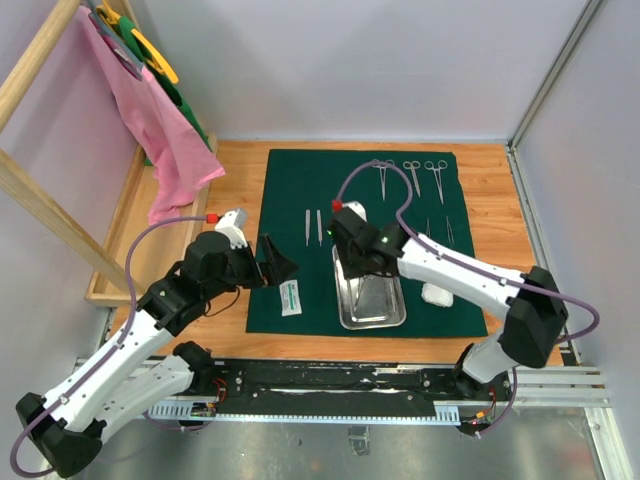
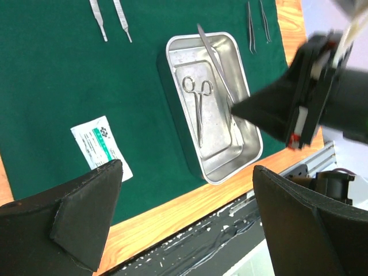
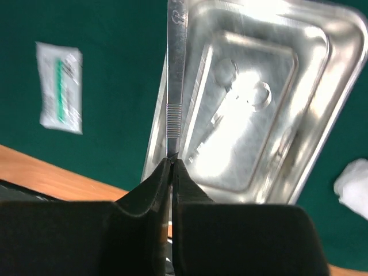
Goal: Open and lay out the surgical kit
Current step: Pick up the medical item from the container, then place the medical item in the surgical kit.
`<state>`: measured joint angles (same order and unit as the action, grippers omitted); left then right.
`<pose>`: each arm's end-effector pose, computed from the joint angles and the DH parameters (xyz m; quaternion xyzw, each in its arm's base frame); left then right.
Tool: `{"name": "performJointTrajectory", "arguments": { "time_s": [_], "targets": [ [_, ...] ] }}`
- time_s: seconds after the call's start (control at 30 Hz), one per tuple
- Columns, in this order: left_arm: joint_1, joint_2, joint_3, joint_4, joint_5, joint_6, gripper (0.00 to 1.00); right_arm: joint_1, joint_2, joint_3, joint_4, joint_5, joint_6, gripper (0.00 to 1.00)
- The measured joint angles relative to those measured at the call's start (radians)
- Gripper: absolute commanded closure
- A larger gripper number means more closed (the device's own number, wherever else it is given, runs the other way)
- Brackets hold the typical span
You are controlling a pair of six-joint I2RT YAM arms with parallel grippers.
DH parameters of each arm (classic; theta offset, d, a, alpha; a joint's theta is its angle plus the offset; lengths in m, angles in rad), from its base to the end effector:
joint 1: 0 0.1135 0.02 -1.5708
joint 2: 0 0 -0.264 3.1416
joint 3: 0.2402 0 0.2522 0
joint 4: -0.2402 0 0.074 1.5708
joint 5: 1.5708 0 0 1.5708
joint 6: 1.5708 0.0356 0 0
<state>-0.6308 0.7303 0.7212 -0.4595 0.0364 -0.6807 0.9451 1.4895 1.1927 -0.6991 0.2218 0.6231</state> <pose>0.1338 -0.0993 0.2979 -0.0117 0.8518 -0.3315 0.4055 0.1876 0.2463 0.2711 -0.1218 0.9458 0.1238 0.2744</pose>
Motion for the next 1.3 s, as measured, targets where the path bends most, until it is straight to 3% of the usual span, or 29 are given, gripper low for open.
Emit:
{"name": "performJointTrajectory", "arguments": {
  "time_s": [0.3,0.57,1.3],
  "targets": [
    [0.000,-0.096,0.027,-0.074,-0.015,0.000,0.01,-0.075,0.348,0.394,0.106,-0.046,0.031,0.99],
    [0.000,-0.167,0.066,-0.124,-0.013,-0.011,0.01,-0.084,0.641,0.542,0.193,-0.105,0.137,0.99],
    [0.000,-0.217,0.076,-0.203,-0.014,0.003,0.01,-0.085,0.847,0.700,0.291,-0.116,0.285,0.99]
  ]
}}
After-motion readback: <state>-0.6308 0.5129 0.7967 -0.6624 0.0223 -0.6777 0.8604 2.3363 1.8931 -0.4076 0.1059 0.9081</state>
